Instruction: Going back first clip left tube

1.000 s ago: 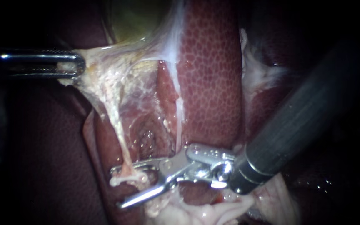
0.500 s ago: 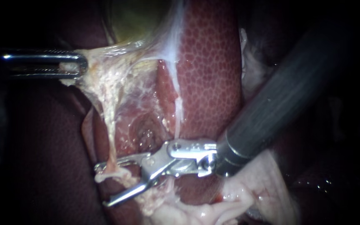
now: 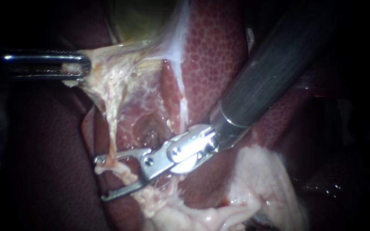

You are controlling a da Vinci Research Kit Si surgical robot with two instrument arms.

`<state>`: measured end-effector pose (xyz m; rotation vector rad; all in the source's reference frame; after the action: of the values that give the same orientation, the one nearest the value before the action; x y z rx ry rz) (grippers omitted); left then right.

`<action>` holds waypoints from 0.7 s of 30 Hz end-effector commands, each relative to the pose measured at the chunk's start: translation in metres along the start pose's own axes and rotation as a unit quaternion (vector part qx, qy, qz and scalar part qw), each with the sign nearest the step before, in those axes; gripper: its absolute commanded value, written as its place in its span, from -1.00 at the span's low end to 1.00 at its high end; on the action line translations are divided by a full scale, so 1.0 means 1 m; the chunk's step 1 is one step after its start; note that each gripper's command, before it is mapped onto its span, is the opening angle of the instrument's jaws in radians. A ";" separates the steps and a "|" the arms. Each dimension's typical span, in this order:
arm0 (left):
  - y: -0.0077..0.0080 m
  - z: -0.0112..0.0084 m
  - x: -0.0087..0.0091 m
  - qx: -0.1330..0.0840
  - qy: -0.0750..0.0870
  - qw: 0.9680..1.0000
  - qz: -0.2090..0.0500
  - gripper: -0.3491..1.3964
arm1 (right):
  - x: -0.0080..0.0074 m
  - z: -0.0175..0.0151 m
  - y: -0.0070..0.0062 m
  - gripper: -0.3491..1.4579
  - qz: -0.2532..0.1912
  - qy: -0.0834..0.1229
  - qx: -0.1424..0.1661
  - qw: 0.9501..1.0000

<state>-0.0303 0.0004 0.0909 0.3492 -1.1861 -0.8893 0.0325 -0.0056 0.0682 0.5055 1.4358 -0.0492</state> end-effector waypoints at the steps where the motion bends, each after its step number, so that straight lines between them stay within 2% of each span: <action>1: 0.0000 0.0000 0.0000 0.000 0.000 1.000 0.000 -1.00 | -0.0001 0.0000 0.0000 0.05 0.031 0.004 0.006 1.000; 2: 0.0000 0.0000 0.0000 0.000 0.000 1.000 0.000 -1.00 | -0.0001 -0.0001 0.0000 0.05 0.069 0.009 0.006 0.998; 3: 0.0000 0.0000 0.0000 0.000 0.000 1.000 0.000 -1.00 | -0.0001 -0.0001 0.0000 0.05 0.113 0.018 0.004 0.993; 4: 0.0000 -0.0001 0.0000 0.000 0.000 1.000 0.000 -1.00 | -0.0001 -0.0002 0.0000 0.04 0.157 0.029 0.003 0.987; 5: 0.0000 -0.0001 0.0000 0.000 0.000 1.000 0.000 -1.00 | -0.0001 -0.0002 0.0000 0.04 0.201 0.042 0.002 0.979; 7: 0.0000 -0.0001 0.0000 0.000 0.000 1.000 0.000 -1.00 | -0.0002 -0.0002 0.0000 0.03 0.261 0.050 0.004 0.964; 8: 0.0000 -0.0001 0.0000 0.000 0.000 1.000 0.000 -1.00 | -0.0002 -0.0003 0.0000 0.03 0.281 0.051 0.003 0.958; 11: 0.0000 -0.0002 0.0000 0.001 0.000 1.000 0.000 -1.00 | -0.0004 -0.0006 -0.0001 0.02 0.357 0.055 0.005 0.933; 13: 0.0000 -0.0002 0.0000 0.001 0.000 1.000 0.000 -1.00 | -0.0005 -0.0006 0.0000 0.02 0.390 0.057 -0.001 0.919; 14: 0.0000 -0.0002 0.0000 0.001 0.000 1.000 0.000 -1.00 | -0.0006 -0.0007 0.0001 0.02 0.411 0.058 -0.001 0.910; 15: 0.0000 -0.0002 0.0000 0.001 0.000 1.000 0.000 -1.00 | -0.0006 -0.0007 0.0001 0.02 0.425 0.058 -0.001 0.903; 17: 0.0000 -0.0002 0.0000 0.001 0.000 1.000 0.000 -1.00 | -0.0009 -0.0008 0.0003 0.02 0.446 0.059 -0.002 0.893; 18: 0.0000 -0.0002 0.0000 0.001 0.000 1.000 0.000 -1.00 | -0.0010 -0.0008 0.0003 0.02 0.452 0.060 -0.002 0.890; 21: 0.0000 -0.0001 0.0000 0.000 0.000 1.000 0.000 -1.00 | -0.0016 -0.0011 0.0008 0.02 0.455 0.061 -0.009 0.889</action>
<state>-0.0301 0.0004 0.0909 0.3498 -1.1862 -0.8884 0.0313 -0.0047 0.0701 1.1370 1.1935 0.7599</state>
